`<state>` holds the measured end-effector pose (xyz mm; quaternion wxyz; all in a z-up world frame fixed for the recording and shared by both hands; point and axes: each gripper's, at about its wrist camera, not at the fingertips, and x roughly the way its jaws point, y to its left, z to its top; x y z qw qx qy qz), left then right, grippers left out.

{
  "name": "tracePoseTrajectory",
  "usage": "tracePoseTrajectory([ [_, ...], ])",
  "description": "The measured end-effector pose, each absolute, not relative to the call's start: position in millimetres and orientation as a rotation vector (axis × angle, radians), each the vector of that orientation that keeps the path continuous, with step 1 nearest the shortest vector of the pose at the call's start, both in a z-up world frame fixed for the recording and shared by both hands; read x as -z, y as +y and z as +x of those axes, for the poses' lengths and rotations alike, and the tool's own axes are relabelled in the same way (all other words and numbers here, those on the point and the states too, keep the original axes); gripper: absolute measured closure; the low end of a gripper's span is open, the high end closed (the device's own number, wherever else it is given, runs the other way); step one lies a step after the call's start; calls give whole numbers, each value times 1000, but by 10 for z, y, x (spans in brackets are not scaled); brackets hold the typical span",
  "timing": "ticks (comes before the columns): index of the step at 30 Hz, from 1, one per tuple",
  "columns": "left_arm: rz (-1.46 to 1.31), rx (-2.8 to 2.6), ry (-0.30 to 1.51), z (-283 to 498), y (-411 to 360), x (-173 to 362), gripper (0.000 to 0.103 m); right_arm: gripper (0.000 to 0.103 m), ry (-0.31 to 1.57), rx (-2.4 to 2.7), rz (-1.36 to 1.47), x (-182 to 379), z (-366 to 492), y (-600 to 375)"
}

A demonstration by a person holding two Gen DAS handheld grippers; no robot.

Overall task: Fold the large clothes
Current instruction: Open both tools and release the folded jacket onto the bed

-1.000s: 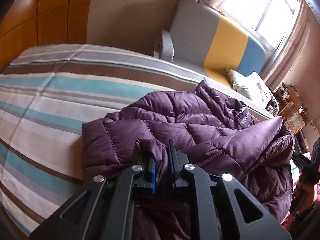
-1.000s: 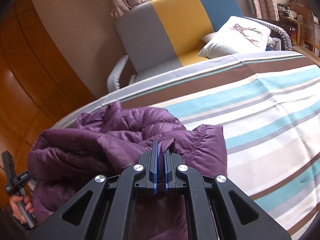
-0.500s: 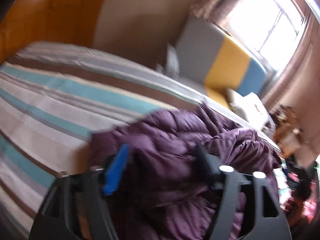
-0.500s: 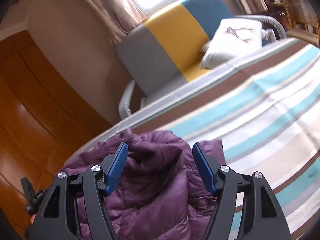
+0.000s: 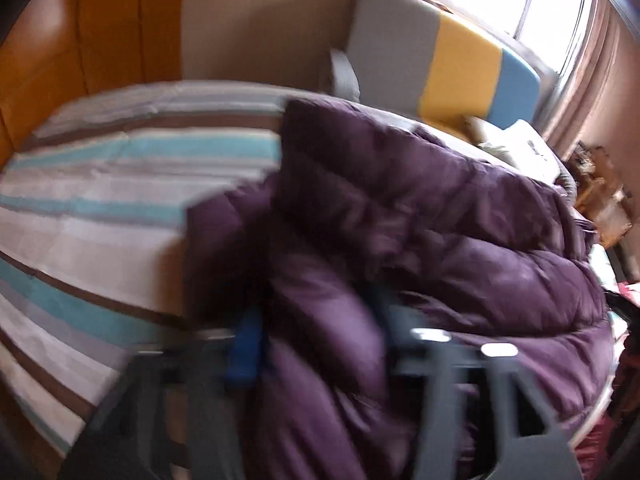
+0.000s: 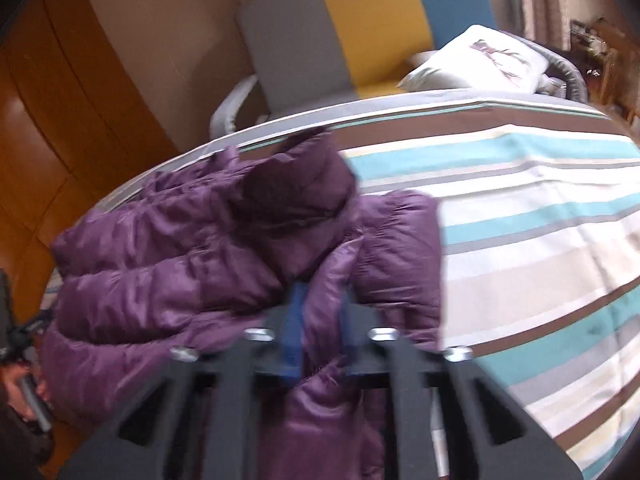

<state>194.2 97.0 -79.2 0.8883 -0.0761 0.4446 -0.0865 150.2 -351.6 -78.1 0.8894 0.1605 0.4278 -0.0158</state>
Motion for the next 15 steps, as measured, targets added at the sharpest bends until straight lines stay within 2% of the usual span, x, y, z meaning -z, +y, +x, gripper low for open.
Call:
tracePoseTrajectory([
  [1,-160,177,918,1922,955,762,87,97,864,36,319,718,1487,-3486],
  [2,-155,172,902,1895,941,709,93,97,827,39,317,632,1461,-3475],
  [6,-147,133,829,1884,972,501,94,97,766,86,326,489,1490,-3540],
  [9,-114,119,891,2046,917,654,94,97,830,113,316,690,1617,-3541],
  [13,-58,106,909,2070,840,807,83,97,879,128,308,985,1671,-3481],
  [14,-45,97,908,2056,812,801,70,96,875,130,305,995,1658,-3470],
  [15,-29,80,902,2025,812,772,61,94,867,121,315,981,1638,-3477],
])
